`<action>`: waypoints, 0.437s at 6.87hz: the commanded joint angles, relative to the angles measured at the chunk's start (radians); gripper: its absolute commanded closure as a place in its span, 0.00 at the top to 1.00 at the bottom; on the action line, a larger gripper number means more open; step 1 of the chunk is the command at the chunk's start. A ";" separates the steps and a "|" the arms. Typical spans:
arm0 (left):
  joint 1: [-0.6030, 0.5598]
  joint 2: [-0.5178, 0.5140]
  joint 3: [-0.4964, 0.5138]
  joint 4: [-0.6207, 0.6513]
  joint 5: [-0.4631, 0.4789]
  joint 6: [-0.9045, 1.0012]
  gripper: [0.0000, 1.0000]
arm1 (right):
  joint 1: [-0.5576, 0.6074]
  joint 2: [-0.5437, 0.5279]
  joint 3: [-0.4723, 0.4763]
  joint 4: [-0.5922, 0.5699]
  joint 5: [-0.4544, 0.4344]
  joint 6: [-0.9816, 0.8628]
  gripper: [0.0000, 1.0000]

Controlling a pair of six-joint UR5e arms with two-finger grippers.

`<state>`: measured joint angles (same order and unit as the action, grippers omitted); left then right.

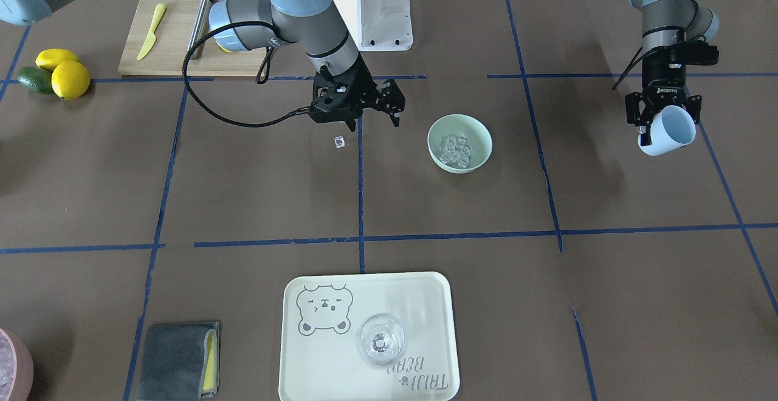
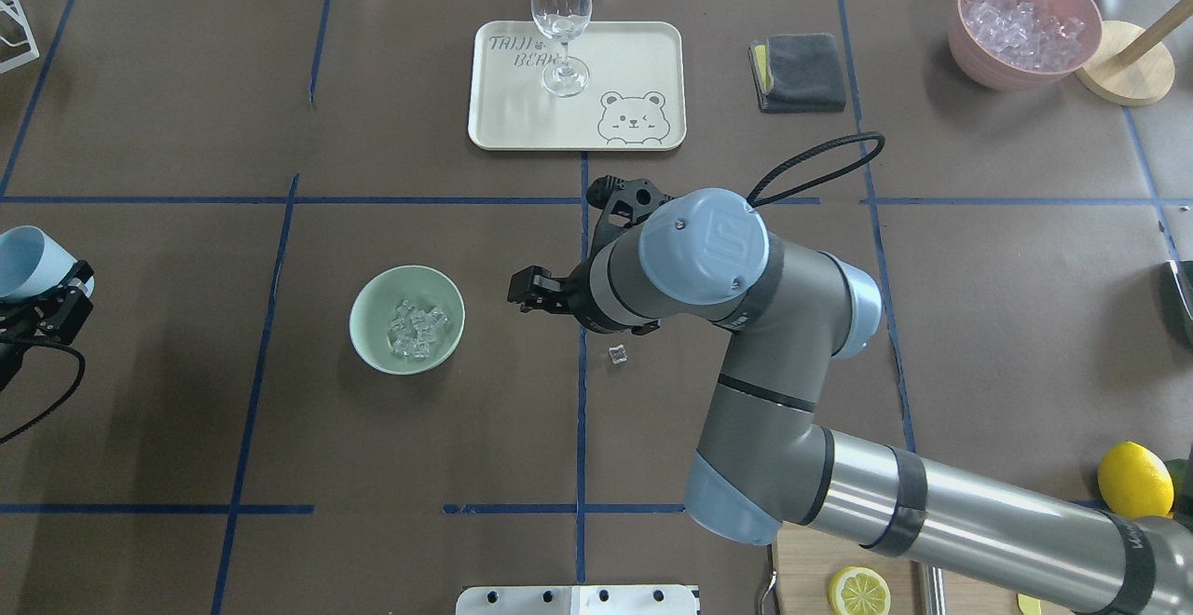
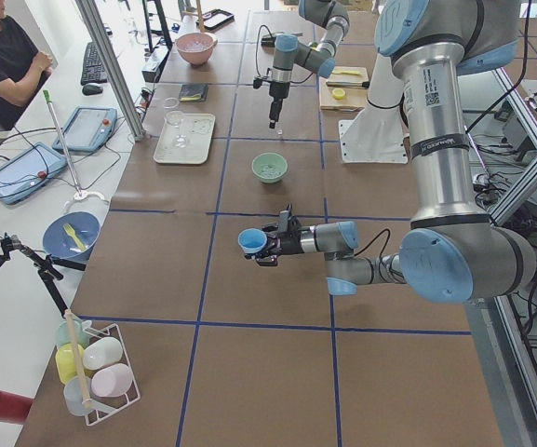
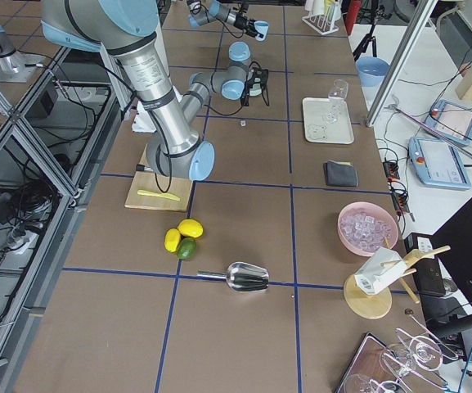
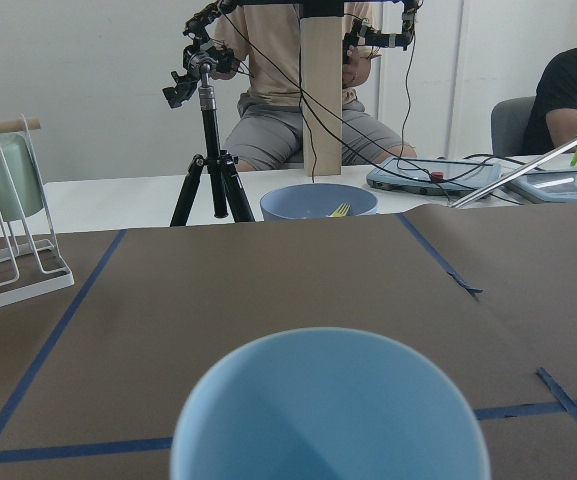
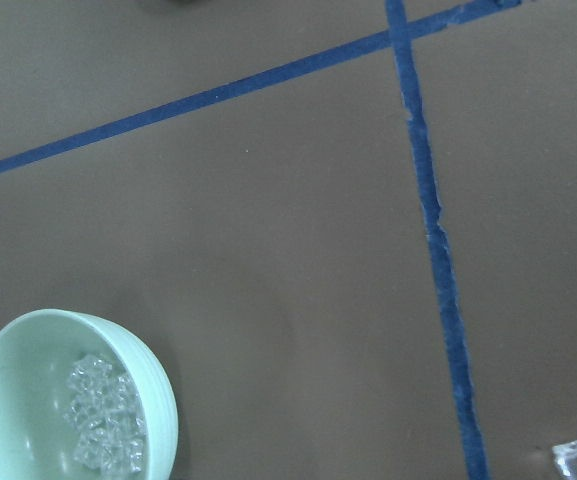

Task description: Pour ice into bowl

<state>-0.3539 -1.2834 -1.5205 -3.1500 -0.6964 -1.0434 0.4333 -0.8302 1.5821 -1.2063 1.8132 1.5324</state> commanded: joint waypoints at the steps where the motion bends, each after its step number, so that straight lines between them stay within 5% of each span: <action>1: 0.001 -0.042 0.052 0.019 0.070 -0.001 0.00 | -0.007 0.115 -0.126 -0.002 -0.009 0.000 1.00; 3: 0.001 -0.077 0.065 0.047 0.090 -0.003 0.00 | -0.024 0.238 -0.310 0.001 -0.040 -0.003 1.00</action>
<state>-0.3529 -1.3449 -1.4640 -3.1133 -0.6187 -1.0458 0.4212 -0.6594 1.3715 -1.2072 1.7945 1.5318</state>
